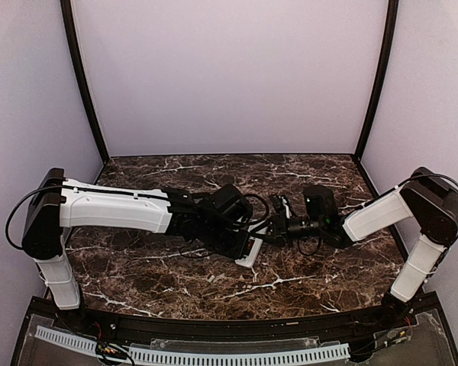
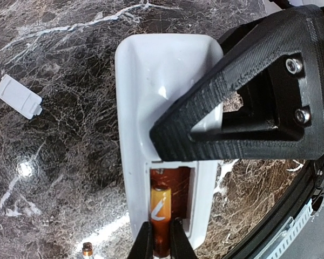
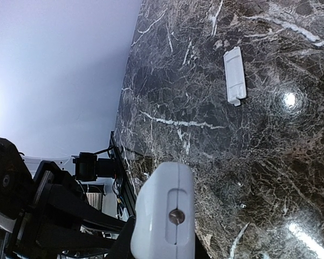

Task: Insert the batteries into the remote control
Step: Place the battery in the battery compartment.

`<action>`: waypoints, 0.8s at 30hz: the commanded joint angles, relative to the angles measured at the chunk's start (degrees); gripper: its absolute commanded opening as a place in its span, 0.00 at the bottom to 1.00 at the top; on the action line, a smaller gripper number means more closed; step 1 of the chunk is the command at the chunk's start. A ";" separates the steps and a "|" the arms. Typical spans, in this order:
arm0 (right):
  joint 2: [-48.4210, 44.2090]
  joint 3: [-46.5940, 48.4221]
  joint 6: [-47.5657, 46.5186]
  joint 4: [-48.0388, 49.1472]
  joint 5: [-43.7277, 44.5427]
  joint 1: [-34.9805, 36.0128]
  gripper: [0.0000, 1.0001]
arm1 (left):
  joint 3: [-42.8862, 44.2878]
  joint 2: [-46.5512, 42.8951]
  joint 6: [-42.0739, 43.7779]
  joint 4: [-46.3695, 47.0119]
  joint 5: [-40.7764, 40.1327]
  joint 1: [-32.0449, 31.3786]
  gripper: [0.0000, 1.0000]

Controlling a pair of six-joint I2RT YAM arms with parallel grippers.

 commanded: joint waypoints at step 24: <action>3.20 0.49 3.24 6.09 -2.79 0.66 0.00 | 2.75 2.32 -1.07 -4.62 -2.48 1.21 0.21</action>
